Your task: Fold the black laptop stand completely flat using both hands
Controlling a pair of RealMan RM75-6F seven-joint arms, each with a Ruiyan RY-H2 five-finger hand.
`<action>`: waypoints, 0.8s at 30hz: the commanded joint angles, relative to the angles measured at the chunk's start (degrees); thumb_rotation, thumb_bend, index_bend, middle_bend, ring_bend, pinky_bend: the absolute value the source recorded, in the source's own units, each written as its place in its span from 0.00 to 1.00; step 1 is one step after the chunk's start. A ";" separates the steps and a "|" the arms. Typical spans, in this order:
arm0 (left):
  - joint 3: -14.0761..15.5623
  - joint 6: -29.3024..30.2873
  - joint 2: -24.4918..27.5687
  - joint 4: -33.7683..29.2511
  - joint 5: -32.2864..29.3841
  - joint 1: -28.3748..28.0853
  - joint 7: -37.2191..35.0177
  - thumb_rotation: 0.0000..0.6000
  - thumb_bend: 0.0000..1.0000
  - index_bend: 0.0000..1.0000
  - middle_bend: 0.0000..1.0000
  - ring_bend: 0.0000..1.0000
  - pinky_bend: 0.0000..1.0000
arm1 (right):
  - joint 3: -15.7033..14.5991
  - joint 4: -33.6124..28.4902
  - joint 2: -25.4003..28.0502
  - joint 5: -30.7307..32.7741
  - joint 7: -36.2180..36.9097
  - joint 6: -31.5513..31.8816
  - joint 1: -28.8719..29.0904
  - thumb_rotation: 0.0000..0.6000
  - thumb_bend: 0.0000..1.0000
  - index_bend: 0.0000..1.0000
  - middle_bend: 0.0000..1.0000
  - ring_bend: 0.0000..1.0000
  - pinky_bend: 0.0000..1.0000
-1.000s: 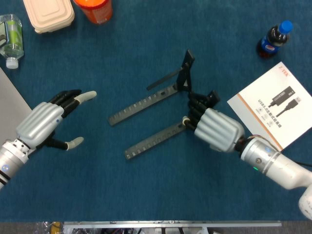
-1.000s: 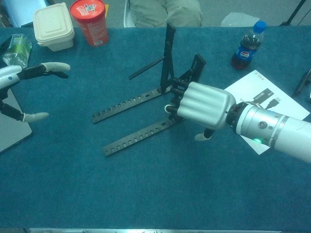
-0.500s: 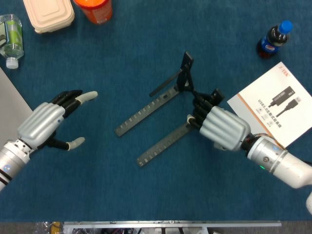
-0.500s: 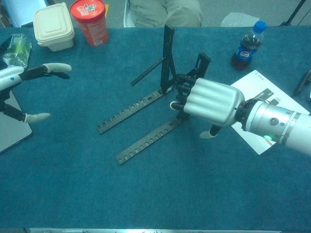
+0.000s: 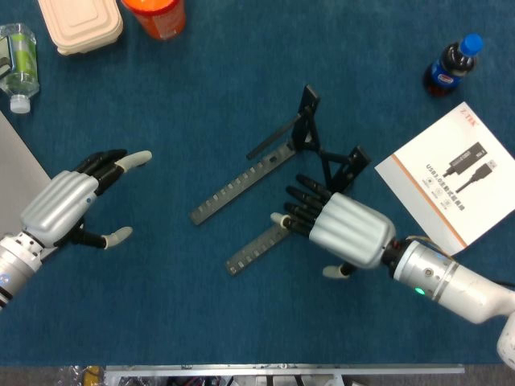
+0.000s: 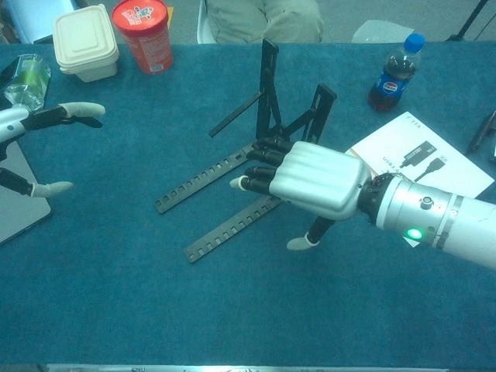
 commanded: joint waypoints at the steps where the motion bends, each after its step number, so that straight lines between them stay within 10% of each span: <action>1: 0.04 0.15 0.04 0.05 0.11 0.09 -0.11 1.00 0.27 0.07 0.14 0.06 0.07 | -0.20 -2.73 0.54 5.54 6.64 -4.61 0.31 0.65 0.13 0.00 0.10 0.00 0.02; 24: 0.03 0.78 -0.89 1.30 0.41 0.59 -0.96 1.00 0.27 0.07 0.14 0.06 0.07 | -1.78 0.11 1.55 9.39 16.29 -4.54 -1.77 0.66 0.13 0.00 0.02 0.00 0.00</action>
